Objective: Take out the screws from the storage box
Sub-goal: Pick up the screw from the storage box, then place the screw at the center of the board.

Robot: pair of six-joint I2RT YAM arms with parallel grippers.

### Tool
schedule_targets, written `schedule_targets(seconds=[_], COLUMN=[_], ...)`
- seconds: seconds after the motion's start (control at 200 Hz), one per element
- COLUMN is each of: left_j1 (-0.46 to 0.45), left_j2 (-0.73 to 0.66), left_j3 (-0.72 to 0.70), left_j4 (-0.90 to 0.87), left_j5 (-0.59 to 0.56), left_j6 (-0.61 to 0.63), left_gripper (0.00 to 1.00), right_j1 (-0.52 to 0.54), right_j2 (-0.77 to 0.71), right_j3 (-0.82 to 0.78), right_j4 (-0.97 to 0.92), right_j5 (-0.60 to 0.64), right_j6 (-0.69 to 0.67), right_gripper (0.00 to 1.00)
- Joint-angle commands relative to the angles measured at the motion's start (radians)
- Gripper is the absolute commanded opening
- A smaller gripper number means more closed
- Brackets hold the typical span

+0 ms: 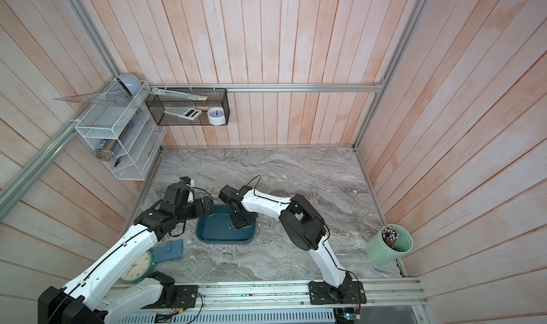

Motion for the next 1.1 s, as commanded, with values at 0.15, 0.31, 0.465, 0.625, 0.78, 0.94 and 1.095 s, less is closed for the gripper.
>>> schedule_targets(seconds=[0.15, 0.31, 0.465, 0.625, 0.78, 0.94, 1.095], left_j1=[0.005, 0.005, 0.005, 0.005, 0.005, 0.006, 0.005], left_j2=[-0.069, -0.073, -0.073, -0.072, -0.069, -0.069, -0.072], left_j3=[-0.034, -0.028, -0.032, -0.033, -0.033, -0.032, -0.037], left_j4=[0.07, 0.068, 0.071, 0.075, 0.071, 0.067, 0.077], left_j5=[0.106, 0.132, 0.168, 0.16, 0.142, 0.136, 0.156], left_j6=[0.031, 0.035, 0.029, 0.02, 0.013, 0.013, 0.012], left_gripper=[1.0, 1.0, 1.0, 1.0, 1.0, 1.0, 1.0], right_j1=[-0.004, -0.005, -0.016, -0.072, -0.161, -0.257, -0.303], right_j2=[-0.158, -0.201, -0.257, -0.416, -0.566, -0.639, -0.615], right_j3=[-0.092, -0.13, -0.165, -0.324, -0.481, -0.582, -0.615], right_j4=[0.119, 0.151, 0.126, 0.201, 0.229, 0.159, 0.083], right_j5=[-0.043, -0.048, 0.01, 0.008, 0.018, 0.061, 0.108], right_j6=[0.056, 0.09, 0.11, 0.176, 0.201, 0.18, 0.151], right_gripper=[0.01, 0.02, 0.02, 0.02, 0.02, 0.02, 0.03])
